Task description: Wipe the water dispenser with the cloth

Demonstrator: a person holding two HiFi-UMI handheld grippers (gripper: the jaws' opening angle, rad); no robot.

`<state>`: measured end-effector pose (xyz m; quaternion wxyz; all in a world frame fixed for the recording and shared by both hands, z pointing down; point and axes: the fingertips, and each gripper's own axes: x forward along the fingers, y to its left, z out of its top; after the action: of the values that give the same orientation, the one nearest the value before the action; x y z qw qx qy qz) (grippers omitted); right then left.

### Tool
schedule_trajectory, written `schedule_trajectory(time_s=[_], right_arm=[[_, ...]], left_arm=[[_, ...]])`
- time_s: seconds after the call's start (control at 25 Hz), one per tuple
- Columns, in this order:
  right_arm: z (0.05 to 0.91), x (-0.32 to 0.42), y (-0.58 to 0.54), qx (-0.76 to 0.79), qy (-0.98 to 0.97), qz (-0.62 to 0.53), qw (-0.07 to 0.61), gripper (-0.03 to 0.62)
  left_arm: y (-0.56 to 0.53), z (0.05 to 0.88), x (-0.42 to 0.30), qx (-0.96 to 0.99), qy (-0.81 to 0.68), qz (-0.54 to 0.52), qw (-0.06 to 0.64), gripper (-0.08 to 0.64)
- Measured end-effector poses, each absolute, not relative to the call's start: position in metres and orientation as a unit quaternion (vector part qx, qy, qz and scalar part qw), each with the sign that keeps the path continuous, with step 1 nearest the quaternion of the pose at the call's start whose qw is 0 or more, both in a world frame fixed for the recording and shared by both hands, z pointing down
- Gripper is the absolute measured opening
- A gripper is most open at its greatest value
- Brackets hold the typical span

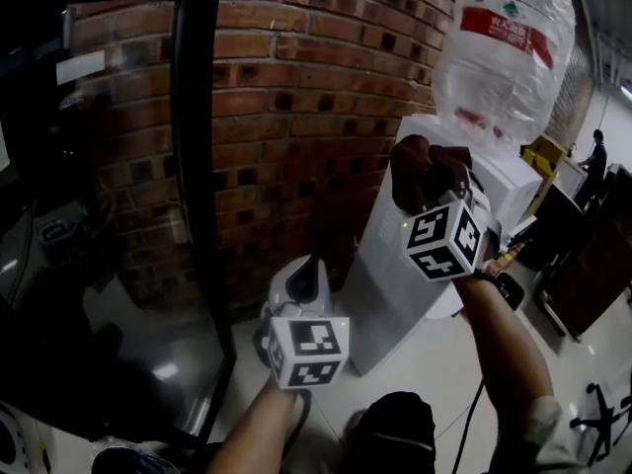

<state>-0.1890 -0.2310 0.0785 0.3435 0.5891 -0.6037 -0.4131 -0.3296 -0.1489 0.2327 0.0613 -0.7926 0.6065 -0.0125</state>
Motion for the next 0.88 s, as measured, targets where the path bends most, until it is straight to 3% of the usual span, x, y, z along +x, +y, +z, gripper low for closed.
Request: schedule_trajectory(time_s=[0.24, 0.68, 0.88], right_arm=[[0.032, -0.157, -0.267, 0.617, -0.531, -0.409, 0.412, 0.101], [0.045, -0.152, -0.274, 0.605, -0.498, -0.431, 0.448, 0.101], [0.059, -0.152, -0.278, 0.577, -0.471, -0.444, 0.499, 0.101]], left_arm=[[-0.145, 0.237, -0.325, -0.796, 0.602, -0.025, 0.056, 0.000], [-0.147, 0.248, -0.334, -0.792, 0.608, -0.030, 0.043, 0.000], [-0.148, 0.251, -0.330, -0.794, 0.605, -0.034, 0.041, 0.000]])
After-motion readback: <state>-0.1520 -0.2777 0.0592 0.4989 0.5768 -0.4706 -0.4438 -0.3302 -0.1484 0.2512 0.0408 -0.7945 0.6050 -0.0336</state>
